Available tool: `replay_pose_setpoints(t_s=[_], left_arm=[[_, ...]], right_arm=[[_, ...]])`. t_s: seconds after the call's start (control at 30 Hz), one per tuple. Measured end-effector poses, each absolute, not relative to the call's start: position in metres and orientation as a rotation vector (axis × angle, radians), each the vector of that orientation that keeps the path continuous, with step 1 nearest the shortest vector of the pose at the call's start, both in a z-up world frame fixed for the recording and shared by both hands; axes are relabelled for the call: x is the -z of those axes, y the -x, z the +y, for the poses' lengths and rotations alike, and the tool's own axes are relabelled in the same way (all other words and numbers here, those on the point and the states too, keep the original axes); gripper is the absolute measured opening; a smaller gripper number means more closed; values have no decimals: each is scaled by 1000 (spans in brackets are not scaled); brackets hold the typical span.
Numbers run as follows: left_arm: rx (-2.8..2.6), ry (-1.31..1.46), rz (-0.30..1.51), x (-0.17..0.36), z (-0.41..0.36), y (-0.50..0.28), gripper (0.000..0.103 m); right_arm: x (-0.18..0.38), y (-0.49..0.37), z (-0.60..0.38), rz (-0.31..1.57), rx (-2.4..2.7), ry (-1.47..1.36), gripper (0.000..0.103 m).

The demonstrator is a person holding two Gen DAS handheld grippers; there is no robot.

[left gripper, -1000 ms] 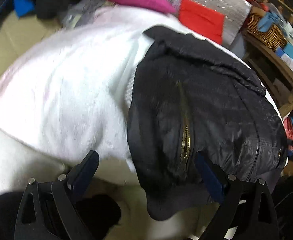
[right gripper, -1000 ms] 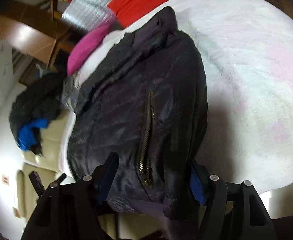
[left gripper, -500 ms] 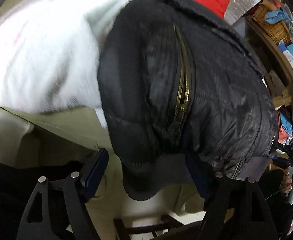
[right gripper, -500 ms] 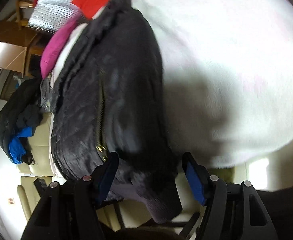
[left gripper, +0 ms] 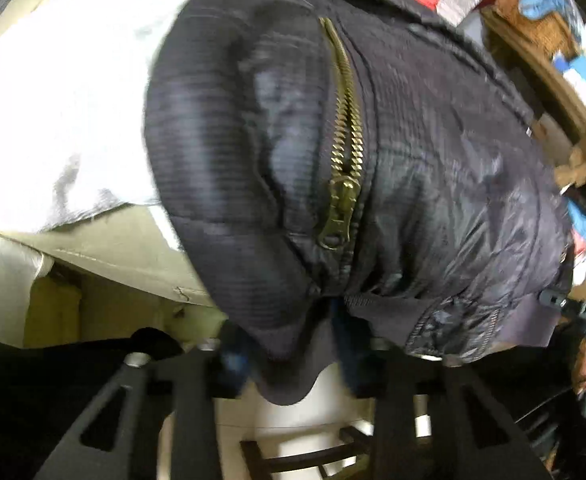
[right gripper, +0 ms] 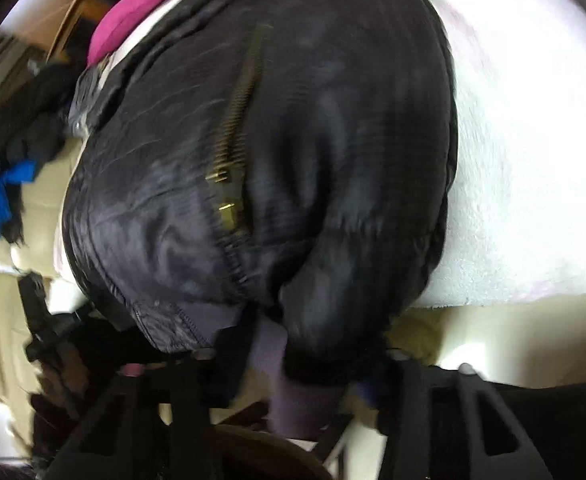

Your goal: Fold large clothes

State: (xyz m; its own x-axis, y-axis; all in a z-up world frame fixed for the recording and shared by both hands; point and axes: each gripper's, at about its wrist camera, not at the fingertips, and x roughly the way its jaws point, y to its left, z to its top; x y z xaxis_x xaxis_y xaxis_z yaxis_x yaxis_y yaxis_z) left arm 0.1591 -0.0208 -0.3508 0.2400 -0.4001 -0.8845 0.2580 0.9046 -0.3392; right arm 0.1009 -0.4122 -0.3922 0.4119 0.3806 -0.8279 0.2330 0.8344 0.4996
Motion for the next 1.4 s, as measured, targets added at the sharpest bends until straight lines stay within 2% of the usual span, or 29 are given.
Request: replay_pose_setpoints(t_s=[0.13, 0.17, 0.23, 0.27, 0.3, 0.37, 0.43, 0.47, 0.5, 0.53, 0.57, 0.6, 0.67, 0.77, 0.93, 1.07, 1.2, 1.4], left_arm=[[463, 155, 1242, 348, -17, -155, 22], [461, 152, 1249, 350, -19, -155, 26], [464, 160, 1276, 352, -1, -156, 49], [478, 175, 1311, 362, -5, -159, 69], [487, 187, 1348, 370, -8, -160, 76], [471, 143, 1391, 380, -17, -161, 76], [473, 85, 1395, 385, -25, -160, 76], [477, 79, 1385, 384, -26, -160, 68], [493, 81, 1373, 383, -28, -159, 49], [504, 80, 1366, 380, -29, -158, 43], [509, 77, 1349, 377, -29, -156, 30], [518, 80, 1334, 374, -29, -153, 12], [542, 89, 1309, 365, -28, -149, 9], [586, 84, 1243, 342, -25, -138, 8], [679, 98, 1124, 285, -16, -123, 8], [742, 146, 975, 217, -3, -136, 8], [771, 180, 890, 170, -1, -170, 8], [716, 127, 789, 114, -26, -267, 8]], right_arm=[[372, -90, -411, 1094, -158, -626, 33], [372, -90, -411, 1092, -163, -629, 34], [383, -97, -412, 1160, -136, -628, 36], [387, -101, -410, 1184, -128, -634, 37], [394, -105, -410, 1211, -119, -651, 52], [409, -113, -411, 1236, -107, -682, 81], [422, -118, -408, 1265, -75, -672, 81], [425, -120, -406, 1270, -82, -661, 78], [425, -120, -403, 1268, -91, -647, 72], [421, -119, -401, 1257, -107, -629, 55], [414, -118, -399, 1243, -124, -602, 41], [408, -116, -396, 1232, -118, -574, 33], [397, -110, -393, 1205, -98, -531, 21], [371, -98, -391, 1144, -104, -498, 17], [309, -81, -389, 986, -149, -456, 16], [260, -83, -399, 845, -181, -465, 16], [217, -102, -424, 698, -171, -460, 16], [165, -164, -457, 545, -91, -459, 16]])
